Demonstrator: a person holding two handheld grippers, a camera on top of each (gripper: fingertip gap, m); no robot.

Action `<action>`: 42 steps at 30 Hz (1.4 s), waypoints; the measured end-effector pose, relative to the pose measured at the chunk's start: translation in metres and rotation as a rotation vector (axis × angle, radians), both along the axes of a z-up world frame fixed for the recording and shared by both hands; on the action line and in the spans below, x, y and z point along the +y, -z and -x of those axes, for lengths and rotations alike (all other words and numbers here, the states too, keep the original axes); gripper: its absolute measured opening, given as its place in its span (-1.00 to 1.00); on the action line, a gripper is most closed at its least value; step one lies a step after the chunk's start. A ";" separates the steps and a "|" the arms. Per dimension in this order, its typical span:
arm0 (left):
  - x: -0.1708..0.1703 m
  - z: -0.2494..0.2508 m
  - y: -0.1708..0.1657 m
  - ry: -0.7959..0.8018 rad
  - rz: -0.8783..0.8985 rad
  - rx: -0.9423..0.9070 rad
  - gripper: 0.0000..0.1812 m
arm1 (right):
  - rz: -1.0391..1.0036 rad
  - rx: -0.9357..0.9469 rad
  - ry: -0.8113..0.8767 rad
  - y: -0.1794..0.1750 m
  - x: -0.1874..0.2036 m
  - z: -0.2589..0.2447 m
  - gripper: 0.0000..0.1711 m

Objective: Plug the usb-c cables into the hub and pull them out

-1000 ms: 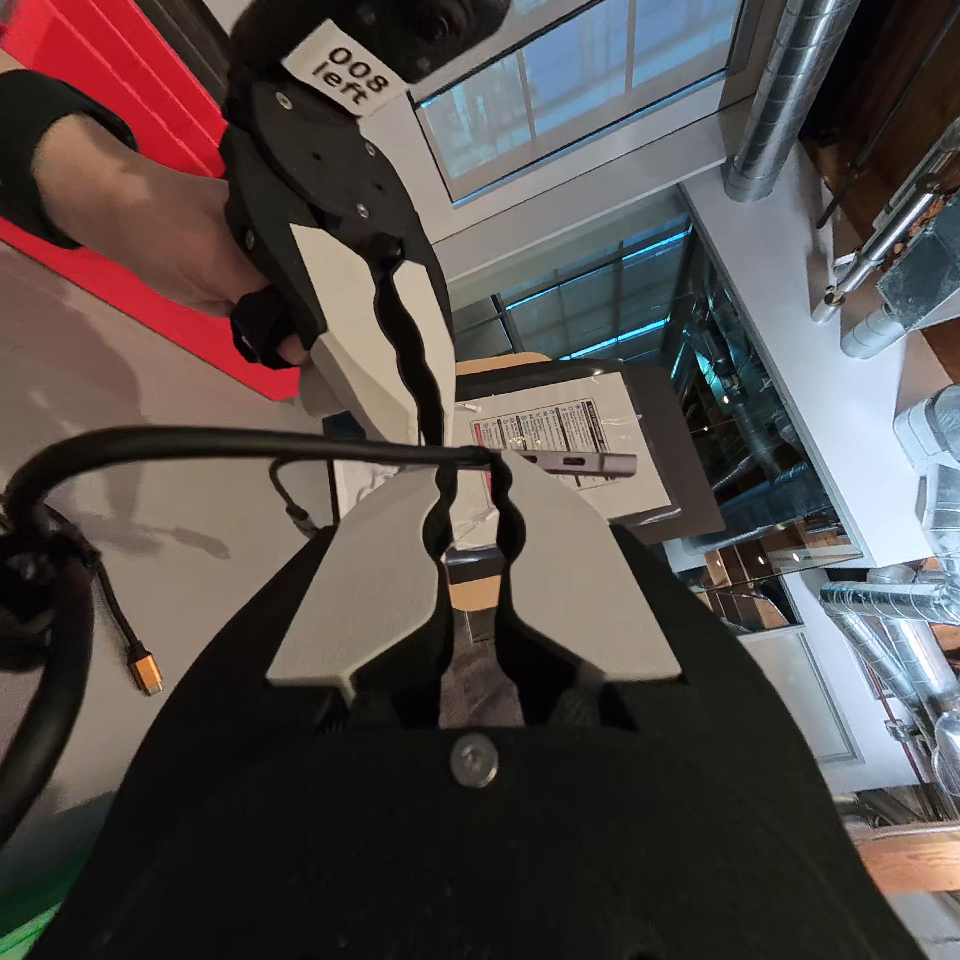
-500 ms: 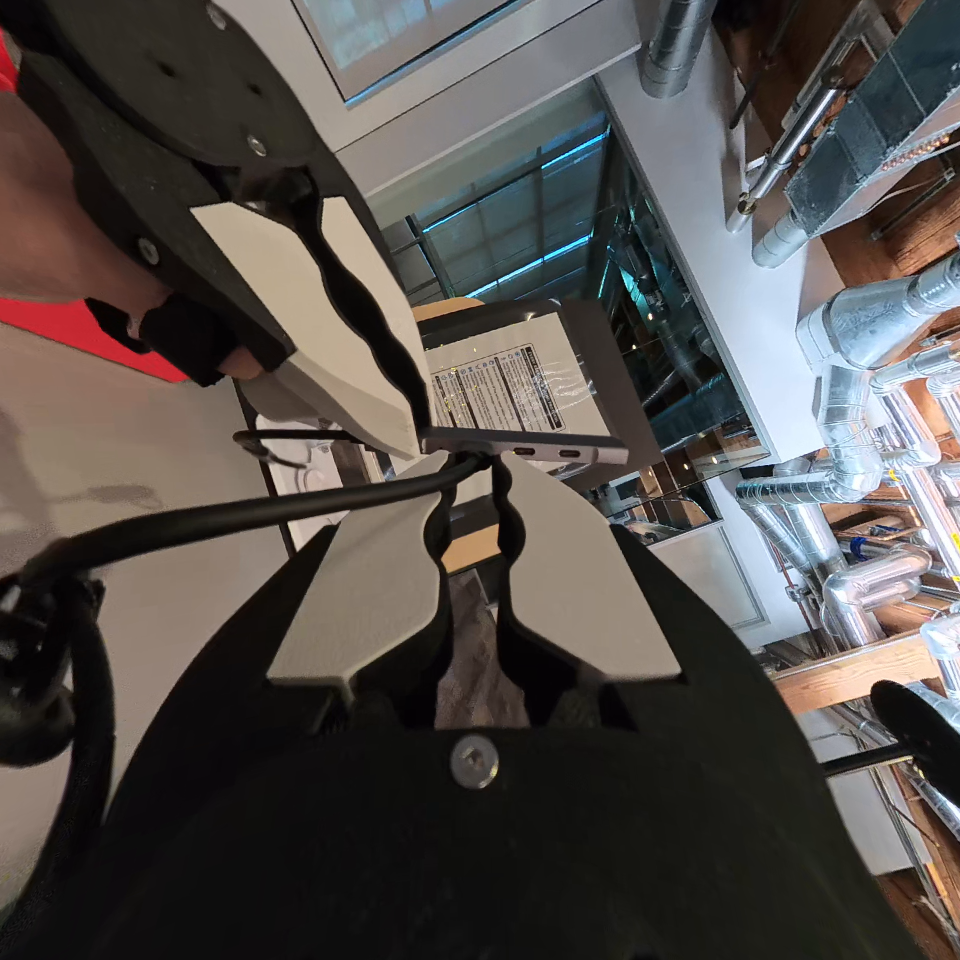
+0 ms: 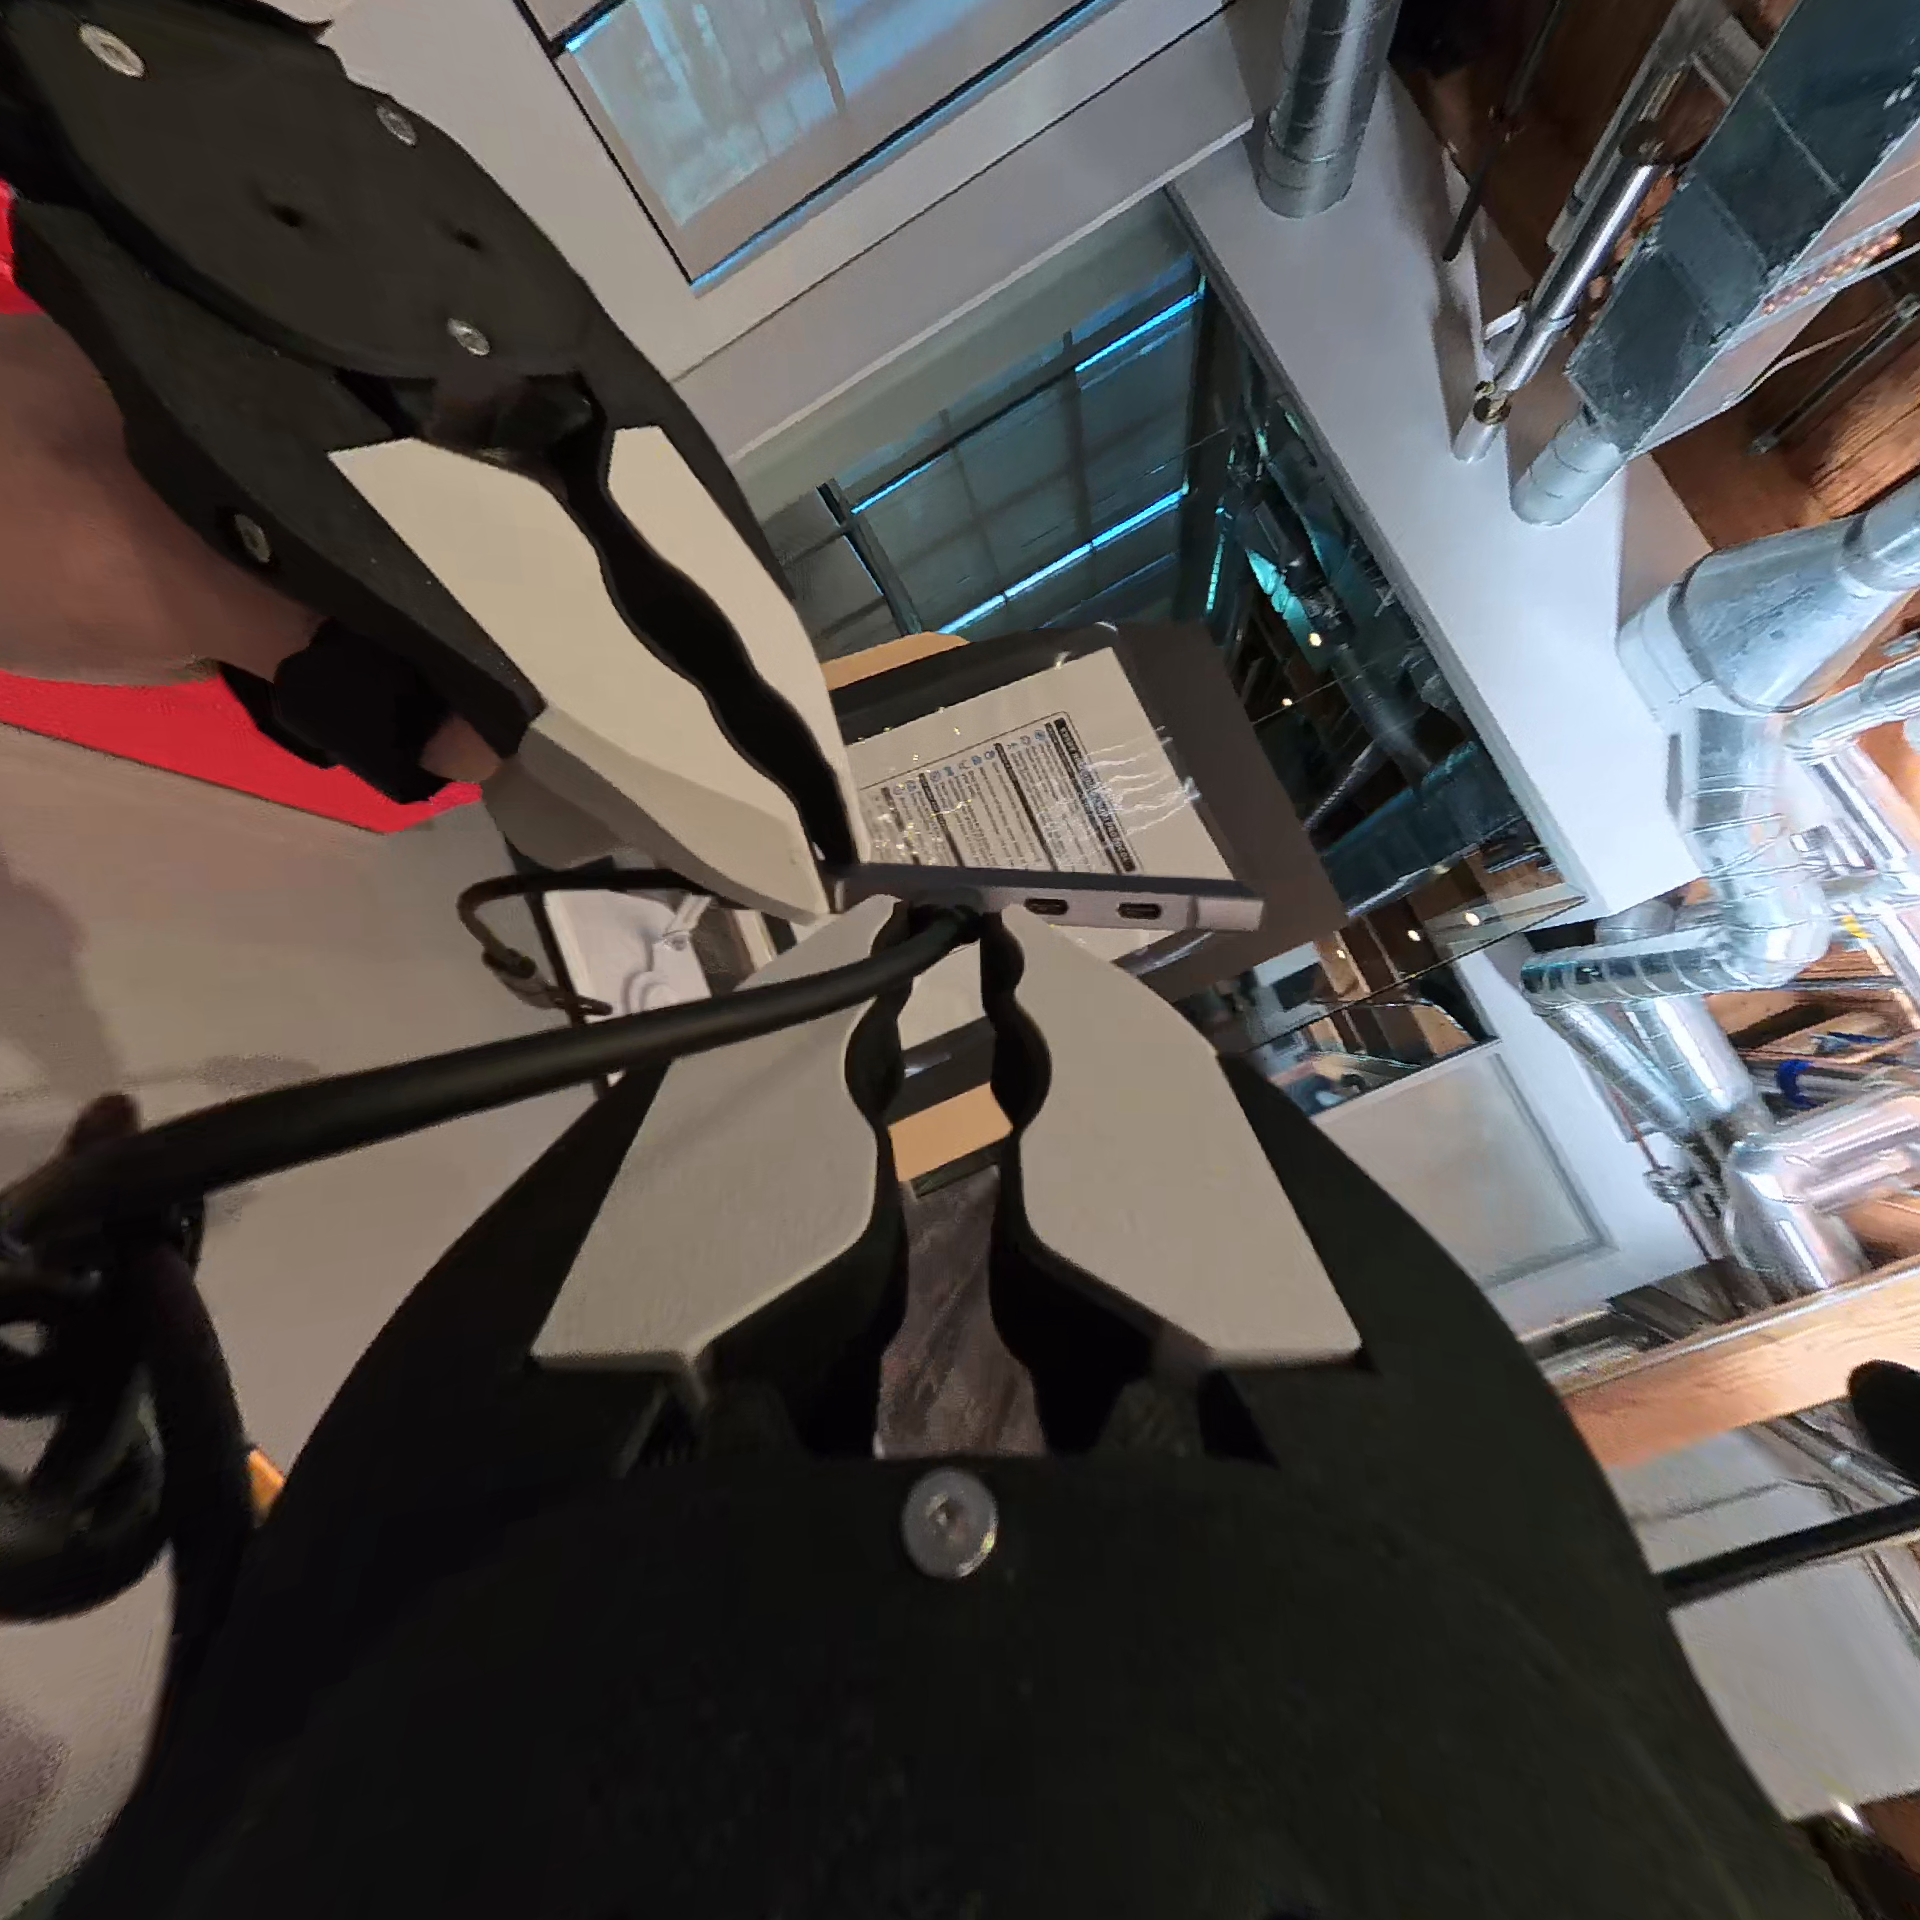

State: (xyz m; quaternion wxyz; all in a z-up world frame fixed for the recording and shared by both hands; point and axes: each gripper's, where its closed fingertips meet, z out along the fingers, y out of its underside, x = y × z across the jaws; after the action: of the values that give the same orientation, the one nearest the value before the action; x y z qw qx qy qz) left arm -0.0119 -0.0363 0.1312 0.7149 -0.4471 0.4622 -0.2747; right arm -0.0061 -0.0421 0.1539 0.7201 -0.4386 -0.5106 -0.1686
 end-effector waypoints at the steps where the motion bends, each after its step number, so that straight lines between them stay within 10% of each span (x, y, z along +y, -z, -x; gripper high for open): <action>1: -0.001 -0.001 0.000 -0.002 -0.009 0.009 -0.78 | 0.010 -0.003 -0.007 0.001 -0.001 -0.001 -0.84; 12: -0.011 -0.006 0.003 0.046 -0.003 0.018 -0.79 | 0.060 -0.015 -0.068 0.004 -0.008 -0.006 -0.83; 15: -0.079 -0.016 -0.018 0.341 -0.080 -0.072 -1.00 | 0.263 -0.188 0.073 0.051 0.020 -0.010 -0.84; 19: -0.052 -0.028 -0.012 -0.233 -0.430 0.137 -1.00 | 0.198 -0.253 0.023 0.070 0.031 0.018 -0.85; 29: 0.008 0.040 -0.044 -0.083 0.103 -0.209 -0.96 | 0.185 -0.153 0.010 0.056 0.036 -0.001 -0.84; 35: 0.032 0.013 0.011 0.232 0.649 -0.077 -0.31 | 0.084 -0.140 0.007 0.034 0.019 -0.001 -0.84; 42: 0.015 -0.019 0.032 0.304 0.506 0.043 -0.27 | -0.028 -0.109 -0.037 0.015 -0.002 0.007 -0.84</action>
State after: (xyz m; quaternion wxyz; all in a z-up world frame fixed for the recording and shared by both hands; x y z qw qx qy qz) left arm 0.0072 -0.0214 0.0994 0.5215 -0.5427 0.4555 -0.4755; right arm -0.0135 -0.0437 0.1394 0.7002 -0.4092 -0.5547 -0.1860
